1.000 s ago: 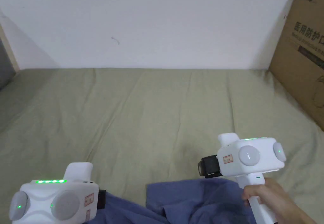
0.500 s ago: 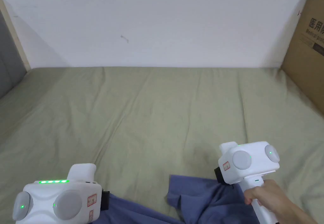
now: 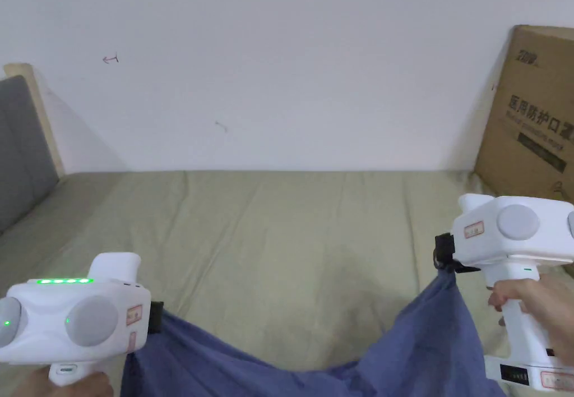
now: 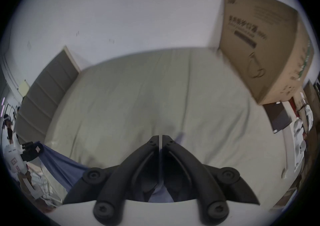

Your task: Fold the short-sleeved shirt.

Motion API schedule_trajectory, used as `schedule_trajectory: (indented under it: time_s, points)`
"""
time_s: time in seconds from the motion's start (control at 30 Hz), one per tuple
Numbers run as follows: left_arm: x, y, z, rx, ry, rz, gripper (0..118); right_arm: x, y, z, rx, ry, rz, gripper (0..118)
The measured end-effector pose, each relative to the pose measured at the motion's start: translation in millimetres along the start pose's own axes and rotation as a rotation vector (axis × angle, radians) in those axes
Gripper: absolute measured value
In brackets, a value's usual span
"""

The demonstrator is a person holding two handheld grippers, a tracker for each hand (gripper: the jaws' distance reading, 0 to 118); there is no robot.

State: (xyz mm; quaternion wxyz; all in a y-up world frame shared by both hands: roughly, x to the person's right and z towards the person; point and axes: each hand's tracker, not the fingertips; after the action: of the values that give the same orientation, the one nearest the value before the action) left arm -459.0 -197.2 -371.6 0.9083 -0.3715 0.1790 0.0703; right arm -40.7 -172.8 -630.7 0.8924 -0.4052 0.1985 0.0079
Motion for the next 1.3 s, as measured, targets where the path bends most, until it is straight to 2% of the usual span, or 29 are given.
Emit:
schedule_trajectory:
  time_s: [0.2,0.23,0.3,0.5,0.63,0.77,0.83,1.03,1.13,1.3]
  points:
    - [-13.3,43.8,68.5,0.166,0.029,-0.01,6,36.7,37.1,103.3,0.179,-0.036,-0.063,2]
    - [-16.2,49.6,79.2,0.17,0.039,0.0,6,37.5,41.5,120.4,0.207,-0.1,-0.043,2]
    - [-21.8,60.1,97.4,0.212,0.036,0.025,6,39.4,48.6,149.4,0.257,-0.15,-0.026,2]
    - [-24.2,84.0,143.4,0.297,0.039,0.005,6,43.2,58.7,212.0,0.327,-0.126,-0.073,2]
    - [-33.1,98.7,158.0,0.319,0.049,0.025,6,39.3,64.2,229.0,0.364,-0.081,-0.141,2]
    - [-39.5,109.2,163.5,0.328,0.053,0.045,6,29.9,72.9,235.2,0.378,-0.089,-0.124,2]
    - [-43.3,119.2,161.3,0.331,0.049,0.065,6,29.7,90.1,232.2,0.403,-0.06,-0.189,2]
    - [-46.7,169.9,147.7,0.332,0.064,0.084,6,6.6,149.2,231.2,0.441,-0.05,-0.201,2]
    - [-52.3,205.0,139.5,0.359,0.081,0.09,6,-0.2,184.1,236.5,0.496,-0.03,-0.251,2]
    - [-58.1,268.9,126.3,0.4,0.084,0.093,6,-14.9,235.7,251.0,0.55,-0.057,-0.217,2]
